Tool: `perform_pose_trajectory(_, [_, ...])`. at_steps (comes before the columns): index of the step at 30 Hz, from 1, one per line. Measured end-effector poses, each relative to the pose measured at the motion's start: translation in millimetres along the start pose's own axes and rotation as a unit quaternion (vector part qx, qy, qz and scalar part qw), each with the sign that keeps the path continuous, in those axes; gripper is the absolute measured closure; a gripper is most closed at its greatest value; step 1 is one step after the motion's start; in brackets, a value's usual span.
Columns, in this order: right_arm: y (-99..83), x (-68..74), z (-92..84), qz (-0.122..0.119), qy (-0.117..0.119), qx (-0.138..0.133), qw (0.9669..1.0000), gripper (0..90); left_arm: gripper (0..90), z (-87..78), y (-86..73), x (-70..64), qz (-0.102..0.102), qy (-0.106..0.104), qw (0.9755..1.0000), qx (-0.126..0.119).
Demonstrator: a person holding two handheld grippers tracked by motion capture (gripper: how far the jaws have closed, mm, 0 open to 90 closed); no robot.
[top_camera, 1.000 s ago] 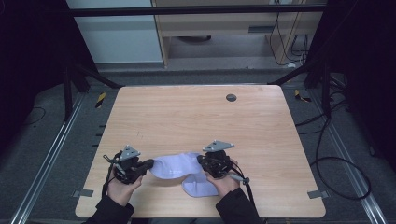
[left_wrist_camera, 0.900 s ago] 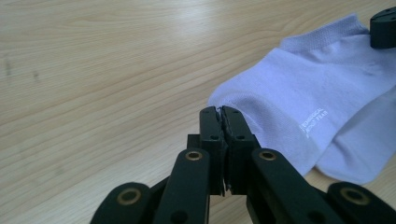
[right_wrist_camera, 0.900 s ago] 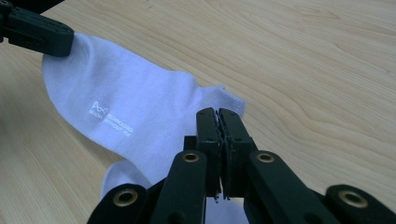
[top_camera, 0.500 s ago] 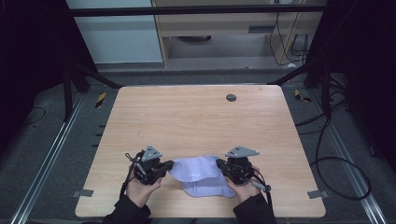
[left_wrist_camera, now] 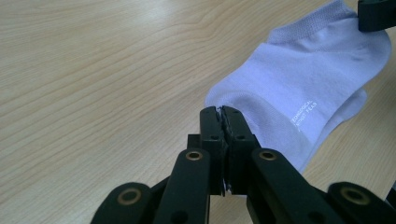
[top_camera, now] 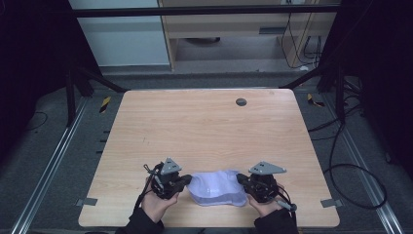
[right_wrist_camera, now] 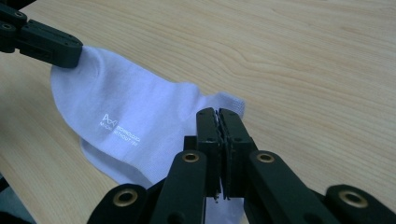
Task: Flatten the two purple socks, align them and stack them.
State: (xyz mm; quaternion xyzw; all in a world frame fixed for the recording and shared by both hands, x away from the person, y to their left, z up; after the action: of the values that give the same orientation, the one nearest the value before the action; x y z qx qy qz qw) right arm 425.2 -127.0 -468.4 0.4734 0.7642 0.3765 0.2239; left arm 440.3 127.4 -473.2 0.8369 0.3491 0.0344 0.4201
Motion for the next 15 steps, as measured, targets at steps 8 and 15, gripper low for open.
perform_pose_trajectory(8, [-9.7, -2.3, -2.4, 0.002, 0.001, 0.008, 1.0000, 88.3, 87.7, 5.9, -5.9, -3.5, 0.003, -0.005, 0.9999, 0.011])
perform_pose_trajectory(15, [-18.9, -5.4, -1.1, 0.002, -0.001, 0.021, 0.9998, 88.3, 87.7, 15.1, -11.2, -5.5, 0.006, -0.006, 0.9997, 0.024])
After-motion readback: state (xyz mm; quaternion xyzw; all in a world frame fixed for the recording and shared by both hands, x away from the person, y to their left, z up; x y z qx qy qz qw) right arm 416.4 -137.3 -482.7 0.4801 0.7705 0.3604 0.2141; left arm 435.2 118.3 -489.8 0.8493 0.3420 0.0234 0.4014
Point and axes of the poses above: each handheld gripper's, and its own axes: z roughly forward along the jaws, y roughly out of its top, x roughly to its left, the point moved 4 cm from there along z, roughly forward along the jaws, and after that the axes turned 10 degrees about -y, right-handed, at the moved point
